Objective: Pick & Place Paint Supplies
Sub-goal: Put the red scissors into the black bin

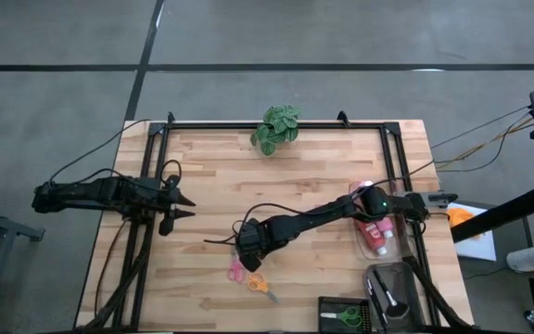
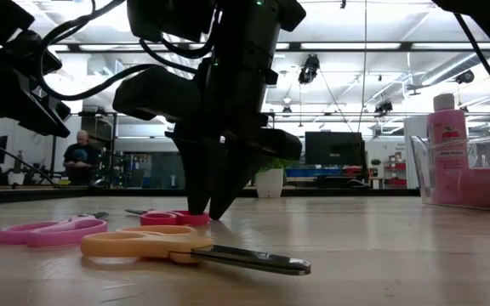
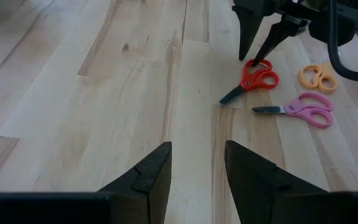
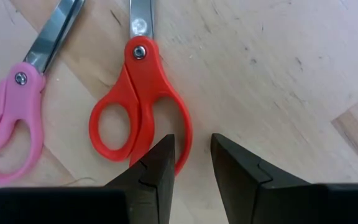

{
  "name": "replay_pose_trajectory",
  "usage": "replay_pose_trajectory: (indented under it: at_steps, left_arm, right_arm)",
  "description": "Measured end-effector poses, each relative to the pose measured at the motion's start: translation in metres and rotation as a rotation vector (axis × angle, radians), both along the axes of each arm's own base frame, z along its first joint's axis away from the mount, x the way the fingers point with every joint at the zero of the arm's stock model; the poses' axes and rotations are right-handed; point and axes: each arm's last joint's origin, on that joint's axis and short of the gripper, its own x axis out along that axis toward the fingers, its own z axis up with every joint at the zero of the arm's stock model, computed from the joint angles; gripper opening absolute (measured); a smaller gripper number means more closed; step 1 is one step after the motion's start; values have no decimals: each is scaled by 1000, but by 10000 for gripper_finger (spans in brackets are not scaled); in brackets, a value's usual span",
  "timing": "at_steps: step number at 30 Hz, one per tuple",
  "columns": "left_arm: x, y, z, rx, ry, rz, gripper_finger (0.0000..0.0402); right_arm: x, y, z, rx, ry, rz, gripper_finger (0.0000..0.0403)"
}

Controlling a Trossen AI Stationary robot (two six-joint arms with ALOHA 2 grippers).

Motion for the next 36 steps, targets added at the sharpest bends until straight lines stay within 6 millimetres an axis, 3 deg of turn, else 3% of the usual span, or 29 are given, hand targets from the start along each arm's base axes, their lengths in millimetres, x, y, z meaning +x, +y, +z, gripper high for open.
replay_pose_trajectory:
  at_steps: [13,20,36]
  left_arm:
    - [0,0,0,0,0,0,149]
    - [0,0,0,0,0,0,150]
    - [0,0,0,0,0,0,149]
  right_arm:
    - [-1,0,-1,-3,7,16,98]
    - [-2,0,-1,-13,19,31,18]
    - [-2,0,7,0,-6,36,11]
